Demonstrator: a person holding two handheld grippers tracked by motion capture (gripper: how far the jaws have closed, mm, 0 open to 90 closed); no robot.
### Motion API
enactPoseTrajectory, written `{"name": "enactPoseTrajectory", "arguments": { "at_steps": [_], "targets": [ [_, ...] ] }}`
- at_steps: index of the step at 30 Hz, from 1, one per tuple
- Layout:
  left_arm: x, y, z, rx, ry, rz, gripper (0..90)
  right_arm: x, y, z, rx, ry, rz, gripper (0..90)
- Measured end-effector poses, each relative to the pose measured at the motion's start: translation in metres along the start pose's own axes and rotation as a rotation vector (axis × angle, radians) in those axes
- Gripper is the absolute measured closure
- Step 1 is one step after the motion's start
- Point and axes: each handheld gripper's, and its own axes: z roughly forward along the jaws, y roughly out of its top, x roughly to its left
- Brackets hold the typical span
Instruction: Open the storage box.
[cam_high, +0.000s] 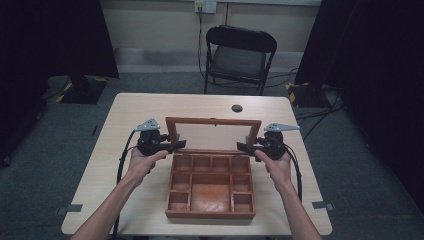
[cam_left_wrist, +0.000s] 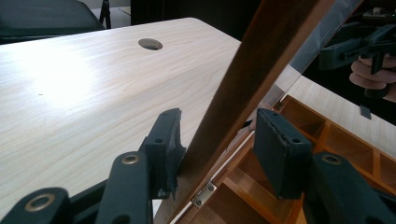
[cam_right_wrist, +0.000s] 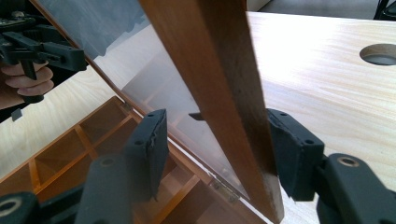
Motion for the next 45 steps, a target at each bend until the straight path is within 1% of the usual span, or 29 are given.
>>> {"name": "enactPoseTrajectory", "arguments": {
  "at_steps": [5, 8, 11, 17, 18, 22, 28, 35, 37, 39, 43, 45],
  "targets": [
    [0.002, -0.001, 0.001, -0.006, -0.003, -0.007, 52.1, -0.001, -0.001, 0.005, 0.006, 0.0, 0.002, 41.2],
    [0.004, -0.002, 0.003, -0.005, 0.003, -0.023, 51.9, -0.002, -0.001, 0.005, -0.01, 0.003, 0.01, 42.6],
    [0.005, -0.002, 0.005, -0.003, 0.01, -0.026, 51.9, -0.004, -0.001, 0.006, -0.019, -0.004, 0.012, 44.0],
    [0.007, -0.004, 0.008, 0.007, 0.018, -0.027, 52.2, -0.006, -0.001, 0.008, -0.01, -0.023, -0.016, 46.2],
    [0.007, -0.004, 0.008, 0.007, 0.017, -0.025, 52.2, -0.006, -0.002, 0.008, -0.012, -0.016, -0.012, 46.3],
    [0.008, -0.005, 0.009, 0.014, 0.024, -0.026, 52.7, -0.008, -0.003, 0.01, -0.01, -0.019, -0.01, 46.5],
    [0.012, -0.012, 0.012, 0.033, 0.024, -0.029, 54.2, -0.009, -0.004, 0.012, -0.007, -0.028, -0.012, 46.3],
    [0.014, -0.013, 0.013, 0.031, 0.033, -0.033, 56.1, -0.011, -0.006, 0.015, -0.005, -0.034, -0.004, 46.4],
    [0.015, -0.013, 0.014, 0.025, 0.031, -0.038, 56.3, -0.012, -0.006, 0.016, -0.005, -0.035, 0.0, 46.4],
    [0.015, -0.013, 0.014, 0.032, 0.036, -0.034, 56.3, -0.012, -0.007, 0.018, -0.001, -0.041, -0.004, 46.4],
    [0.016, -0.014, 0.016, 0.026, 0.04, -0.045, 56.3, -0.013, -0.007, 0.019, -0.003, -0.049, -0.001, 46.2],
    [0.018, -0.016, 0.017, 0.042, 0.037, -0.05, 56.2, -0.013, -0.007, 0.02, -0.002, -0.055, -0.005, 46.2]
  ]
}}
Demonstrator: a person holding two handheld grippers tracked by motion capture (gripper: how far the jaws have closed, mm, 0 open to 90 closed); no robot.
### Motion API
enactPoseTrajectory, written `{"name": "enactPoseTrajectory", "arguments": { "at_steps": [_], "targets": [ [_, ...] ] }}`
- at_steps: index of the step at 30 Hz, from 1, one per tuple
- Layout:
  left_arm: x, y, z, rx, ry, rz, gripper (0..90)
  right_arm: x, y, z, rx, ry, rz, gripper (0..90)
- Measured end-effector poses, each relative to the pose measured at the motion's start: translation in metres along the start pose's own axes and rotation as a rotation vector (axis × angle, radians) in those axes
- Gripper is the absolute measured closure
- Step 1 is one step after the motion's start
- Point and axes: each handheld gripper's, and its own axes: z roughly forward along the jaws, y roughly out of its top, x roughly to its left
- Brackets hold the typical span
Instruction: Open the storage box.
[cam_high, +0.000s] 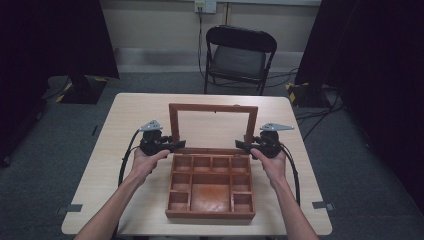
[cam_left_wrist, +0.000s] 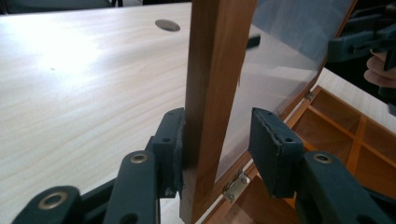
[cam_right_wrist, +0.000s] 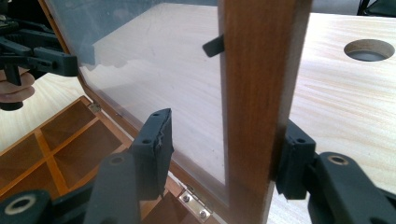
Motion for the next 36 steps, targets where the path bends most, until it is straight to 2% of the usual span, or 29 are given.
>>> {"name": "enactPoseTrajectory", "arguments": {
  "at_steps": [2, 13, 18, 28, 36],
  "targets": [
    [0.002, -0.002, 0.002, 0.017, -0.001, -0.005, 56.3, -0.001, 0.0, 0.001, -0.002, 0.0, 0.001, 46.2],
    [0.005, -0.002, 0.006, 0.017, 0.017, -0.02, 57.9, -0.004, 0.0, 0.007, -0.003, -0.013, 0.01, 45.7],
    [0.008, -0.002, 0.008, 0.022, 0.006, -0.033, 58.8, -0.006, 0.0, 0.01, -0.002, -0.017, 0.019, 46.0],
    [0.011, -0.002, 0.011, 0.038, 0.023, -0.046, 58.3, -0.01, -0.002, 0.017, -0.014, -0.031, 0.046, 45.0],
    [0.014, -0.003, 0.013, 0.035, 0.016, -0.065, 57.6, -0.012, -0.003, 0.02, -0.01, -0.033, 0.057, 43.1]
  ]
}}
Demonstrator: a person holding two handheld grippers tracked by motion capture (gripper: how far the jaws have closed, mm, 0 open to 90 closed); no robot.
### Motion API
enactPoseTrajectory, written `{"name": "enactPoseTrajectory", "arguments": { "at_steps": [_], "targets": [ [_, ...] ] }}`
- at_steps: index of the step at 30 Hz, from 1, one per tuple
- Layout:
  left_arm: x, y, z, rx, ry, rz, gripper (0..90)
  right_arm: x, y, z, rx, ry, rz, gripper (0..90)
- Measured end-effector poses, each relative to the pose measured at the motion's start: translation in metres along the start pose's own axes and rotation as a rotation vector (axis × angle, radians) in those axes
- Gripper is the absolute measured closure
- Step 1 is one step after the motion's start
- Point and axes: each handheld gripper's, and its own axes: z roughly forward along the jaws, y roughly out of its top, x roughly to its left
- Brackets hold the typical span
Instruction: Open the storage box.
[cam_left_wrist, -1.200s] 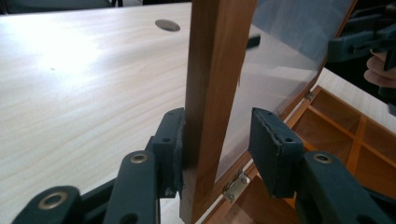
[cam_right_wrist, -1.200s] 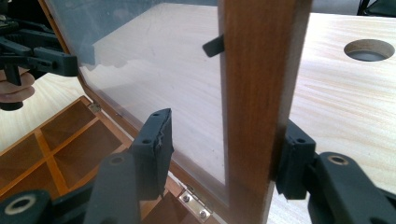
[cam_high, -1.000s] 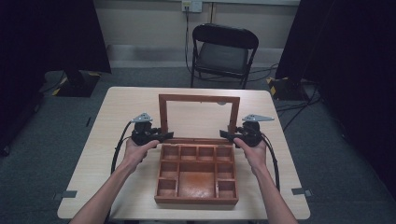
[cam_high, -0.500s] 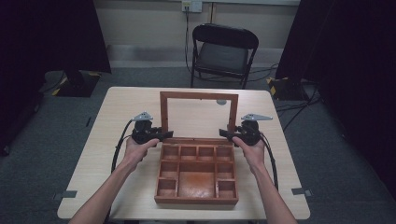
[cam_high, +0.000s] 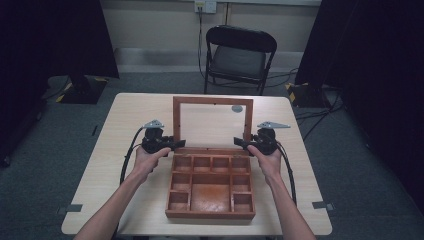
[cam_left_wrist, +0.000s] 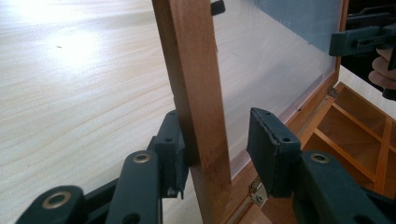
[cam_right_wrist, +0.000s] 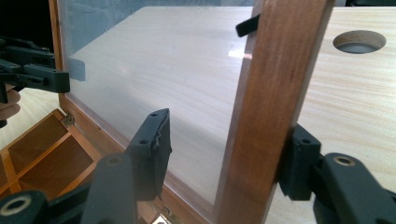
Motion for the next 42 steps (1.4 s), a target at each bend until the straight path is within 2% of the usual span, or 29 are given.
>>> {"name": "enactPoseTrajectory", "arguments": {
  "at_steps": [14, 18, 24, 32, 42],
  "targets": [
    [0.005, -0.003, 0.006, 0.011, 0.003, -0.032, 53.5, -0.003, -0.003, 0.009, 0.026, -0.013, 0.028, 36.8],
    [0.007, -0.004, 0.006, 0.021, -0.01, -0.041, 52.2, -0.004, -0.005, 0.011, 0.039, -0.009, 0.044, 34.7],
    [0.008, -0.005, 0.008, 0.019, -0.003, -0.046, 51.1, -0.005, -0.005, 0.013, 0.049, -0.012, 0.052, 34.0],
    [0.009, -0.007, 0.009, 0.041, 0.007, -0.044, 47.7, -0.008, -0.008, 0.016, 0.071, -0.008, 0.072, 31.0],
    [0.012, -0.009, 0.009, 0.065, 0.019, -0.043, 44.6, -0.009, -0.011, 0.022, 0.09, -0.027, 0.089, 24.7]
  ]
}}
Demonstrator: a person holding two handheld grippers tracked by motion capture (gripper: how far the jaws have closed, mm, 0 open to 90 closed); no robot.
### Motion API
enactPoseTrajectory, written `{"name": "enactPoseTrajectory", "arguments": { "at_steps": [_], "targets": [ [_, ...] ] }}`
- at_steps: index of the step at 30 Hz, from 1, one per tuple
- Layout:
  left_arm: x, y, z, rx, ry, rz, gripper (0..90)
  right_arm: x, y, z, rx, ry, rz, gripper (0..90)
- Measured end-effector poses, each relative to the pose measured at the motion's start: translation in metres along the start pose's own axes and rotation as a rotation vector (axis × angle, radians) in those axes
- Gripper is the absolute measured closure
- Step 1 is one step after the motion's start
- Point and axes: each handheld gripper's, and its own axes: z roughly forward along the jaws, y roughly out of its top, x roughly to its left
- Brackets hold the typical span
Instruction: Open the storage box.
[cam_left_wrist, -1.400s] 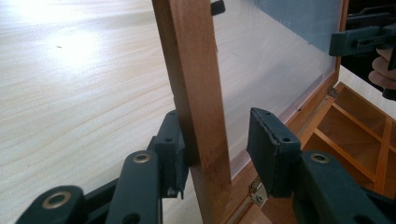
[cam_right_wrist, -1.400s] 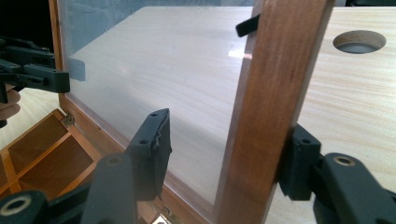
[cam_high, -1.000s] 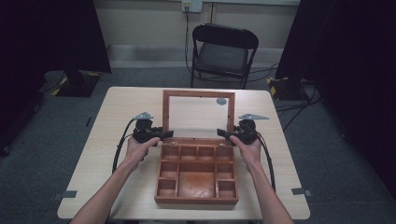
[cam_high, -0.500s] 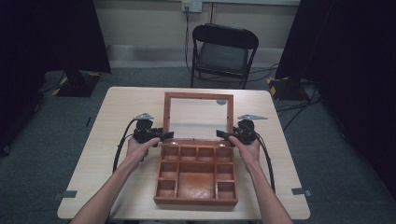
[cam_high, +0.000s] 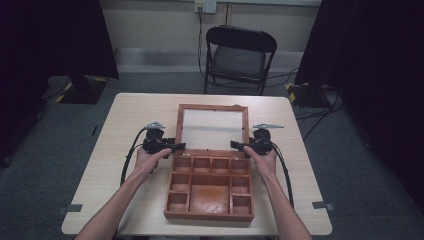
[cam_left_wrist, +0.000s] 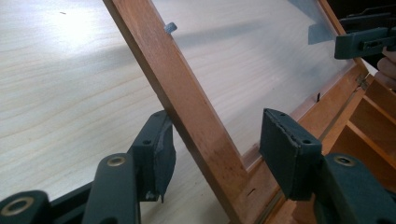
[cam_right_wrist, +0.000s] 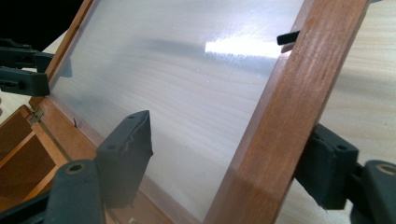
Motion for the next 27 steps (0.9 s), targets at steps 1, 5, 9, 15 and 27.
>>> {"name": "enactPoseTrajectory", "arguments": {
  "at_steps": [1, 5, 9, 15, 27],
  "targets": [
    [0.001, 0.0, 0.0, 0.001, 0.0, -0.002, 44.5, 0.0, 0.0, 0.0, 0.0, -0.003, 0.0, 24.1],
    [0.003, -0.003, 0.0, 0.002, -0.001, -0.015, 43.8, -0.001, -0.001, 0.002, 0.01, -0.024, 0.002, 21.8],
    [0.005, -0.004, 0.001, -0.001, -0.007, -0.027, 43.4, -0.002, -0.001, 0.002, 0.014, -0.029, 0.002, 21.7],
    [0.005, -0.004, 0.001, 0.002, -0.01, -0.033, 42.9, -0.002, -0.002, 0.003, 0.017, -0.034, 0.005, 21.5],
    [0.007, -0.007, -0.005, 0.003, 0.016, -0.037, 35.6, -0.015, -0.009, 0.002, 0.078, -0.055, 0.102, 18.0]
  ]
}}
